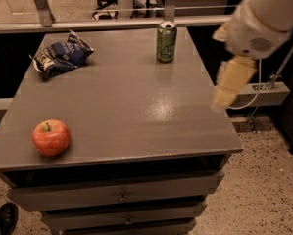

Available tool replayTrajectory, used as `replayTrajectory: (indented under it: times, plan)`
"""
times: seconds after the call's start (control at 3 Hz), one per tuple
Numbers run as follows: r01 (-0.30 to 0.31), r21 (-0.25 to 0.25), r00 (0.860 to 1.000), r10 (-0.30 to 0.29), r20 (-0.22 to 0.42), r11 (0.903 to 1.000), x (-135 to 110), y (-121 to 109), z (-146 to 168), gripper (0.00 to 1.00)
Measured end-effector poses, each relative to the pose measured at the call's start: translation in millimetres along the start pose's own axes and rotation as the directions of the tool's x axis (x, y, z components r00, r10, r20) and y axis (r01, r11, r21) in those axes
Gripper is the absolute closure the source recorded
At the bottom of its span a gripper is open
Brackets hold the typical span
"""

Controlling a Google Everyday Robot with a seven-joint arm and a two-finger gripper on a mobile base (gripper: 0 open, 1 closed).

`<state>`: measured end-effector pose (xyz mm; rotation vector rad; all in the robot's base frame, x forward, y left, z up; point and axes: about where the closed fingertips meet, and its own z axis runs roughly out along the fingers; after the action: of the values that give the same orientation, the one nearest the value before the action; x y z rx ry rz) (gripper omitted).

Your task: Move blue chip bag near apple

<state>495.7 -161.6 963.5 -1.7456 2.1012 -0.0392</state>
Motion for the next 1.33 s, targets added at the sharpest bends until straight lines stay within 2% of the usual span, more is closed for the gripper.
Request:
replayTrajectory:
  times: [0.33,0.67,1.0,1.33]
  plan:
    - [0.049,0.007,0.995,-0.049,0.088,0.9988,-51,-31,32,0.00]
    - [0.049,0.007,0.995,-0.050,0.088,0.9988,-51,-31,32,0.00]
    - [0.025,0.026,0.993,-0.027,0.115,0.9994,-55,-38,36,0.00]
    - [-0.012,0.060,0.983,0.001,0.186,0.9981,-77,-67,54,0.00]
